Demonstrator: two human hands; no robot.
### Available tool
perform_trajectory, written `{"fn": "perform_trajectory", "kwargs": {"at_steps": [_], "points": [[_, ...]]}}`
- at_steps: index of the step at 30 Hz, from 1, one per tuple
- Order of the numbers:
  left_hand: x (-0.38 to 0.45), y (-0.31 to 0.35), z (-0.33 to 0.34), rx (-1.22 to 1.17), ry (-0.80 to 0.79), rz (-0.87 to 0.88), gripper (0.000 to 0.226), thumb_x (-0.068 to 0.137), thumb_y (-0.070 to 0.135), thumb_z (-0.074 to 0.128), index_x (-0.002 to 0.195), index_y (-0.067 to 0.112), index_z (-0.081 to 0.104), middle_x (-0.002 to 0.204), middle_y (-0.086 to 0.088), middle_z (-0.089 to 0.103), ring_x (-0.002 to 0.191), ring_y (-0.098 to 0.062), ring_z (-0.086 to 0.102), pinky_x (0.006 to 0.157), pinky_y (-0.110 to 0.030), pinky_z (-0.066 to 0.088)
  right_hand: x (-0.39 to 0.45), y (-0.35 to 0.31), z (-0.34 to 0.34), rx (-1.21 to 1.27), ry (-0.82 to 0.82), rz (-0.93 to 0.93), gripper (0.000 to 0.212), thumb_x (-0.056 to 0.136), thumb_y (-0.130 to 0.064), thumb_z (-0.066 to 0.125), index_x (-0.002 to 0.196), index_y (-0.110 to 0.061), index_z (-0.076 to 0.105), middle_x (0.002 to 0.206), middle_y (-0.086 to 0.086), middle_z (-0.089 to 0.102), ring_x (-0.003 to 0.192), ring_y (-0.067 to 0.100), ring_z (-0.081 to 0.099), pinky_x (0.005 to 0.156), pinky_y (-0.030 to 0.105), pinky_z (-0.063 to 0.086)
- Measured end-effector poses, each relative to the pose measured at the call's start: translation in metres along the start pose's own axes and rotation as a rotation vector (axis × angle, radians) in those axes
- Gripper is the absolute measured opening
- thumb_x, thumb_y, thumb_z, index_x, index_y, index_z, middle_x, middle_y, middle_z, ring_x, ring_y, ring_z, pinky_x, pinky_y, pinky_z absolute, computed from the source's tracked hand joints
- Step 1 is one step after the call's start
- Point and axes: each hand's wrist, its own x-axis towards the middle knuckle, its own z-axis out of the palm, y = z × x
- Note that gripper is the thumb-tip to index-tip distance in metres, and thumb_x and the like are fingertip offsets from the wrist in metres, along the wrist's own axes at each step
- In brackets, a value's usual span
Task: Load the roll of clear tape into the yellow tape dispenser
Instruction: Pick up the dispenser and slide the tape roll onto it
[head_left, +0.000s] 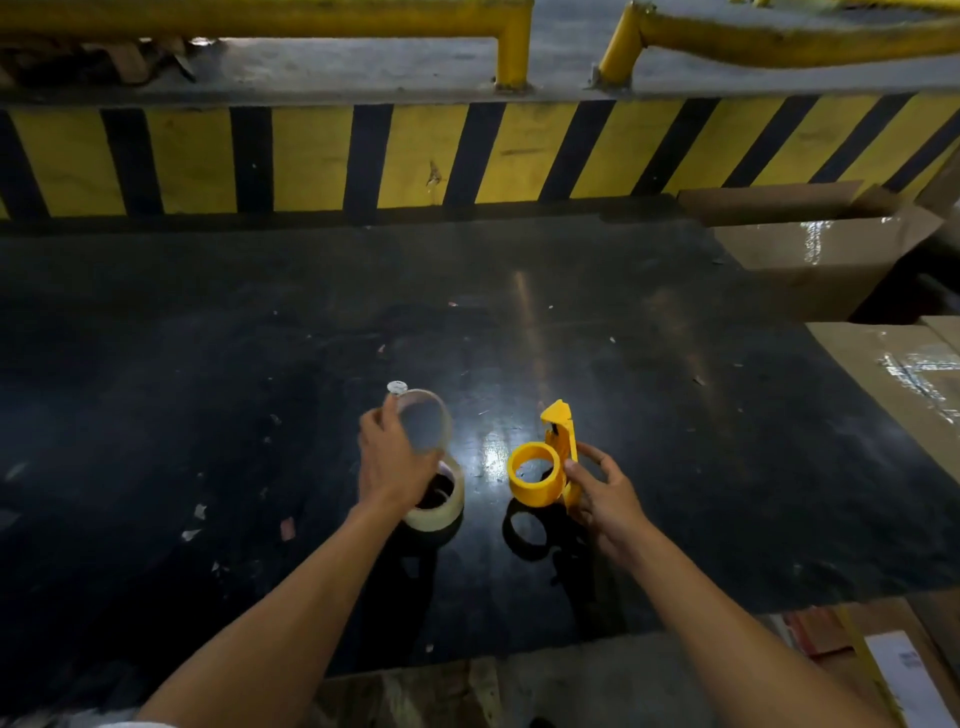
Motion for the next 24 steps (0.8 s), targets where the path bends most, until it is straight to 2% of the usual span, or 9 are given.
{"fn": "perform_trajectory", "kwargs": {"at_steps": [3,5,7,11,13,15,18,22,24], "points": [[0.001,-0.037,-0.015,0.151,0.050,-0.201,0.099,0.081,0.039,0.078,0.156,0.016,0.017,0.150,-0.019,0.027,0.134,-0.042,0.036,0.101,-0.055,0.046,0.002,0.001,0.011,-0.034,-0.034,-0.018,0.044,0.091,-0.019,0.068,0.133,-0.025,0.055,0.113,0.018,0.072,0.087,0.029,0.072,0.056,0.030,0.057],[-0.002,-0.060,-0.021,0.211,0.015,-0.331,0.098,0.083,0.037,0.077,0.156,0.016,0.015,0.151,-0.019,0.024,0.135,-0.043,0.033,0.102,-0.059,0.044,0.004,0.004,0.018,-0.041,-0.047,-0.015,0.044,0.091,-0.020,0.069,0.133,-0.025,0.055,0.116,0.017,0.071,0.096,0.032,0.071,0.062,0.033,0.058],[-0.005,-0.081,-0.024,0.273,-0.061,-0.407,0.098,0.082,0.038,0.077,0.156,0.014,0.015,0.152,-0.020,0.022,0.135,-0.045,0.032,0.106,-0.060,0.042,0.006,0.007,0.024,-0.052,-0.072,-0.010,0.043,0.091,-0.021,0.069,0.132,-0.027,0.056,0.114,0.016,0.072,0.096,0.032,0.072,0.066,0.036,0.058],[-0.012,-0.104,-0.021,0.289,-0.170,-0.455,0.099,0.082,0.039,0.076,0.155,0.010,0.017,0.151,-0.024,0.023,0.135,-0.047,0.035,0.112,-0.052,0.039,0.009,0.014,0.032,-0.104,-0.103,-0.004,0.043,0.090,-0.026,0.070,0.130,-0.031,0.056,0.113,0.019,0.072,0.100,0.037,0.071,0.083,0.050,0.060],[-0.011,-0.106,-0.021,0.253,-0.221,-0.496,0.103,0.081,0.031,0.077,0.158,0.011,0.010,0.155,-0.023,0.019,0.139,-0.047,0.032,0.114,-0.053,0.037,0.009,0.016,0.033,-0.132,-0.110,-0.007,0.041,0.089,-0.029,0.070,0.127,-0.035,0.057,0.114,0.020,0.071,0.104,0.039,0.070,0.089,0.057,0.057],[-0.008,-0.101,-0.023,0.289,-0.265,-0.534,0.110,0.081,0.035,0.076,0.159,0.014,0.002,0.161,-0.020,0.008,0.145,-0.048,0.021,0.118,-0.055,0.030,0.009,0.016,0.033,-0.142,-0.113,-0.012,0.040,0.088,-0.030,0.071,0.125,-0.037,0.057,0.114,0.021,0.071,0.104,0.041,0.070,0.090,0.061,0.055],[-0.007,-0.085,-0.025,0.444,-0.256,-0.404,0.104,0.084,0.048,0.067,0.159,0.022,0.000,0.166,-0.015,-0.010,0.151,-0.046,-0.001,0.121,-0.060,0.015,0.009,0.017,0.029,-0.138,-0.114,-0.011,0.040,0.089,-0.029,0.070,0.126,-0.036,0.057,0.112,0.021,0.072,0.101,0.040,0.071,0.088,0.057,0.058],[-0.014,-0.052,-0.007,0.487,-0.207,0.008,0.092,0.090,0.056,0.055,0.160,0.022,0.006,0.165,-0.022,0.008,0.150,-0.045,0.013,0.119,-0.056,0.026,0.010,0.019,0.025,-0.123,-0.089,-0.017,0.043,0.089,-0.029,0.070,0.129,-0.034,0.055,0.116,0.020,0.070,0.101,0.037,0.071,0.081,0.048,0.060],[-0.016,-0.035,0.008,0.455,-0.285,0.080,0.094,0.087,0.057,0.058,0.160,0.028,0.005,0.165,-0.021,0.010,0.149,-0.045,0.015,0.116,-0.056,0.029,0.010,0.019,0.024,-0.117,-0.084,-0.019,0.044,0.089,-0.027,0.070,0.130,-0.032,0.055,0.117,0.020,0.069,0.103,0.038,0.070,0.079,0.046,0.059]]}}
